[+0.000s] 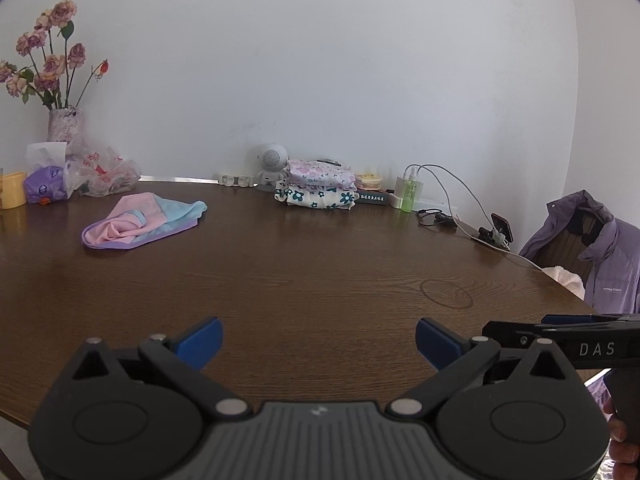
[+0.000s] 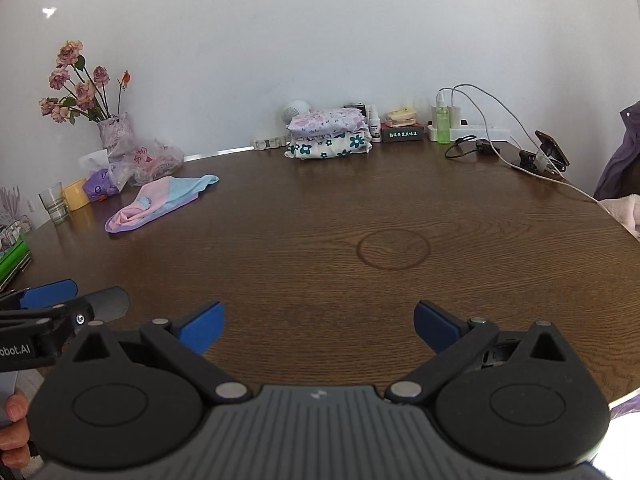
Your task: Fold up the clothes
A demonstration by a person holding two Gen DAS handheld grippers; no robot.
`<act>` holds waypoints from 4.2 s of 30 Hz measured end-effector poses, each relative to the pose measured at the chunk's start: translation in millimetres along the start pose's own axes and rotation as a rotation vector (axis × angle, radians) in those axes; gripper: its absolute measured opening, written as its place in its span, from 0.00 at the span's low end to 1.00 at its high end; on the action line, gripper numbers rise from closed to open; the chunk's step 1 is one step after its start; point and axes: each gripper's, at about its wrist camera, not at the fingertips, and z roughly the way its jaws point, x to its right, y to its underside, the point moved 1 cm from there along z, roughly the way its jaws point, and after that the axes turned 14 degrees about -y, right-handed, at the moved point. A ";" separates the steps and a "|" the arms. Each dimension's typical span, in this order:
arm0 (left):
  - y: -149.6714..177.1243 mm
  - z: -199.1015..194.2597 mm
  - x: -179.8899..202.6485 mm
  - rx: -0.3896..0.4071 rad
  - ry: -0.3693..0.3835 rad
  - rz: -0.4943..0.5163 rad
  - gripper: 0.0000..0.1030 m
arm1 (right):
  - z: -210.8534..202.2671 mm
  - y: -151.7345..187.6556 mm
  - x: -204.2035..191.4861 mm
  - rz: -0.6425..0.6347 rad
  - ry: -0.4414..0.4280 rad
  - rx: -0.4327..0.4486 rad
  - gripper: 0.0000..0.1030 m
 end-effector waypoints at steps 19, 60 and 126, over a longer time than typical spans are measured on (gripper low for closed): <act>5.1 -5.9 -0.9 0.012 -0.034 -0.006 1.00 | -3.4 8.9 -14.0 -0.047 0.009 -0.002 1.00; 11.7 -9.0 -1.3 0.011 -0.025 -0.004 1.00 | -0.9 11.8 -15.9 -0.038 0.004 -0.020 1.00; 12.6 -11.8 -1.1 0.010 -0.032 -0.009 1.00 | 0.3 12.5 -17.0 -0.035 -0.007 -0.034 1.00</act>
